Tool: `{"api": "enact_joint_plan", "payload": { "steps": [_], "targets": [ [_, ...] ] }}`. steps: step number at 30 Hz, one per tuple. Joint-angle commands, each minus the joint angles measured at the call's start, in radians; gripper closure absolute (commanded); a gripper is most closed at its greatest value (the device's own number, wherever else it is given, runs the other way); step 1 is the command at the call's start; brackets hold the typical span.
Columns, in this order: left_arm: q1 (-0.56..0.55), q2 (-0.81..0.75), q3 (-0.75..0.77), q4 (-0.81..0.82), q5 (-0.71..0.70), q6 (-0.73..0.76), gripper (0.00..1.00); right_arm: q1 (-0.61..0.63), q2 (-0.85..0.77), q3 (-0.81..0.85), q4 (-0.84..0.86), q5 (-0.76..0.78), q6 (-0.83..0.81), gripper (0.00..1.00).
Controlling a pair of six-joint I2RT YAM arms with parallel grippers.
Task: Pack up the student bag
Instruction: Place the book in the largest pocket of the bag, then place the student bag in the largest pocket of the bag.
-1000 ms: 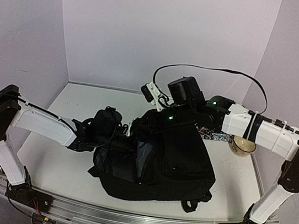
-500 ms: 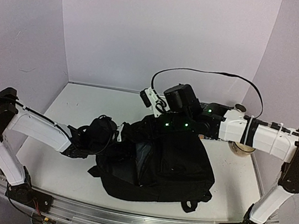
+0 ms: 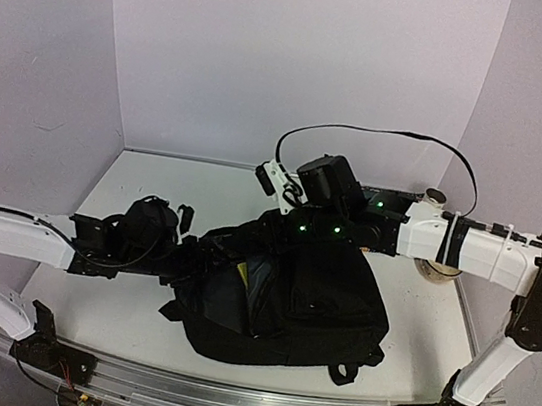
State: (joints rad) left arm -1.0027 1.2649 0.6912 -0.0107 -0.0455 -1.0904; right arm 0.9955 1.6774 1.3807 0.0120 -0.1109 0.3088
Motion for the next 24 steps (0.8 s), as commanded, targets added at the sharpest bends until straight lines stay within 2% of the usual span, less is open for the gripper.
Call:
{"api": "enact_joint_plan", "payload": {
  "steps": [1, 3, 7, 9, 13, 17, 24],
  "targets": [
    [-0.002, -0.158, 0.01, -0.311, -0.213, 0.013, 0.26, 0.005, 0.059, 0.046, -0.011, 0.034, -0.001, 0.88],
    [-0.002, -0.206, 0.027, -0.394, -0.254, 0.027, 0.24, 0.007, 0.104, 0.084, -0.064, 0.048, -0.002, 0.82],
    [-0.004, -0.236, 0.076, -0.45, -0.237, 0.097, 0.21, 0.01, 0.15, 0.153, -0.145, 0.04, -0.01, 0.58],
    [-0.004, -0.217, 0.113, -0.467, -0.215, 0.142, 0.21, 0.01, 0.139, 0.166, -0.173, 0.051, -0.025, 0.46],
    [-0.02, -0.162, 0.205, -0.532, -0.196, 0.195, 0.2, 0.01, 0.066, 0.169, -0.249, 0.089, -0.073, 0.28],
    [-0.05, -0.124, 0.293, -0.57, -0.19, 0.248, 0.21, 0.01, -0.025, 0.138, -0.334, 0.138, -0.109, 0.18],
    [-0.067, -0.096, 0.469, -0.724, -0.238, 0.316, 0.21, 0.009, -0.178, -0.02, -0.424, 0.267, -0.095, 0.13]
  ]
}}
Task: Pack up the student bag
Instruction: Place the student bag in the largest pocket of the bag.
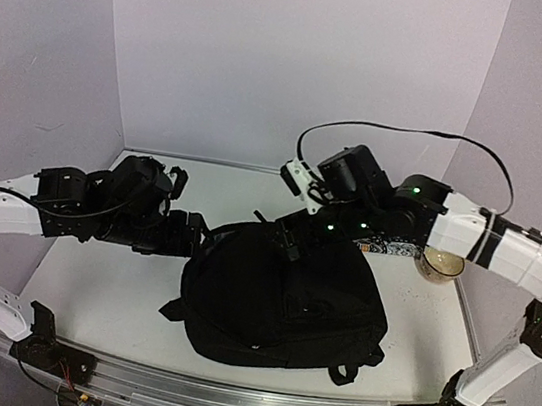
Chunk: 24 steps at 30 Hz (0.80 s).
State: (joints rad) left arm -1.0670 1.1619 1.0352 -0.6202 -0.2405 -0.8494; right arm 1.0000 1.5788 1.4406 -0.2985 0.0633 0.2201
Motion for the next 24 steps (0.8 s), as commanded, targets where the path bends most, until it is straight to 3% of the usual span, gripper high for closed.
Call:
{"api": "enact_joint_plan", "payload": {
  "steps": [1, 5, 10, 16, 24],
  "targets": [
    [-0.003, 0.017, 0.146, -0.131, -0.039, 0.088, 0.21, 0.004, -0.096, -0.1, -0.118, 0.089, 0.004, 0.13],
    [-0.018, 0.104, 0.209, -0.136, 0.042, 0.141, 0.23, 0.004, -0.135, -0.175, -0.13, 0.068, 0.03, 0.12],
    [-0.121, 0.25, 0.295, -0.135, 0.089, 0.199, 0.25, 0.004, -0.151, -0.245, -0.133, 0.087, 0.041, 0.12],
    [-0.202, 0.364, 0.363, -0.133, 0.139, 0.245, 0.3, 0.003, -0.166, -0.278, -0.132, 0.185, 0.057, 0.12],
    [-0.265, 0.495, 0.426, -0.105, 0.208, 0.299, 0.31, 0.003, -0.111, -0.283, -0.132, 0.192, 0.037, 0.11]
  ]
}}
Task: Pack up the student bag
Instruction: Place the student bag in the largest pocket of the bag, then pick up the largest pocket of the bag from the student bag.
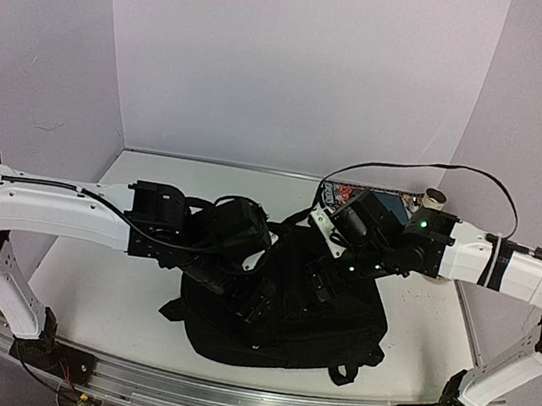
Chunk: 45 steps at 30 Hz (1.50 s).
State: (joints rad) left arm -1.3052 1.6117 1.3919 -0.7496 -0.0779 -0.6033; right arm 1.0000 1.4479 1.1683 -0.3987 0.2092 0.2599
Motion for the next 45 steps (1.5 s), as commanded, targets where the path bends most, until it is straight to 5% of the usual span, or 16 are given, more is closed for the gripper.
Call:
{"api": "enact_joint_plan", "payload": {
  "steps": [1, 19, 25, 34, 45],
  "targets": [
    [-0.032, 0.06, 0.078, 0.03, 0.054, 0.06, 0.32, 0.002, 0.026, -0.011, -0.03, 0.06, -0.006, 0.11],
    [-0.068, 0.268, 0.203, 0.047, 0.163, 0.125, 0.58, -0.066, -0.015, -0.034, -0.028, 0.113, 0.017, 0.11],
    [-0.07, 0.269, 0.175, 0.047, 0.171, 0.123, 0.62, -0.077, -0.015, -0.04, -0.023, 0.115, 0.015, 0.11],
    [-0.07, 0.248, 0.148, 0.043, 0.106, 0.092, 0.82, -0.078, -0.018, -0.044, -0.007, 0.09, 0.017, 0.11],
    [-0.067, 0.188, 0.08, 0.028, 0.04, 0.052, 0.88, -0.079, -0.047, -0.052, 0.003, 0.072, 0.015, 0.12]
  ]
}}
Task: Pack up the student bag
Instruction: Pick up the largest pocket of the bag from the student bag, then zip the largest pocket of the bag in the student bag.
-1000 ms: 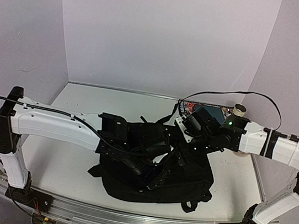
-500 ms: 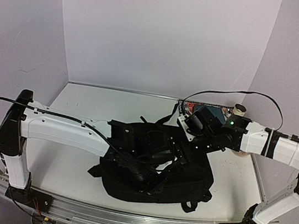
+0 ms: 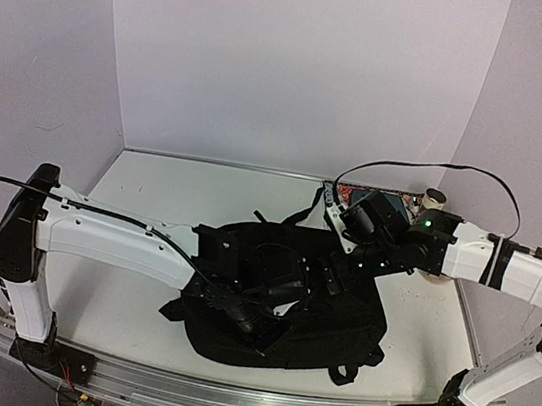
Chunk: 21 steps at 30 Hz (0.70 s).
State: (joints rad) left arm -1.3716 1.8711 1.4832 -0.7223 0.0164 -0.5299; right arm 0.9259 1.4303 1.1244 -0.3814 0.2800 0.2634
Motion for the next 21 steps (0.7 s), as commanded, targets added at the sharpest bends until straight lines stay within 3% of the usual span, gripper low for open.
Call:
{"api": "enact_joint_plan", "payload": {
  "steps": [1, 4, 21],
  "targets": [
    [-0.001, -0.075, -0.013, -0.001, -0.061, -0.025, 0.92, -0.004, -0.03, -0.007, -0.013, -0.003, 0.011, 0.12],
    [-0.001, -0.094, -0.011, 0.0, -0.075, -0.034, 1.0, -0.005, -0.032, -0.007, -0.012, -0.016, 0.007, 0.12],
    [0.052, -0.153, -0.08, 0.015, -0.062, -0.122, 0.99, -0.005, -0.048, -0.042, 0.029, -0.102, 0.005, 0.12]
  ]
}}
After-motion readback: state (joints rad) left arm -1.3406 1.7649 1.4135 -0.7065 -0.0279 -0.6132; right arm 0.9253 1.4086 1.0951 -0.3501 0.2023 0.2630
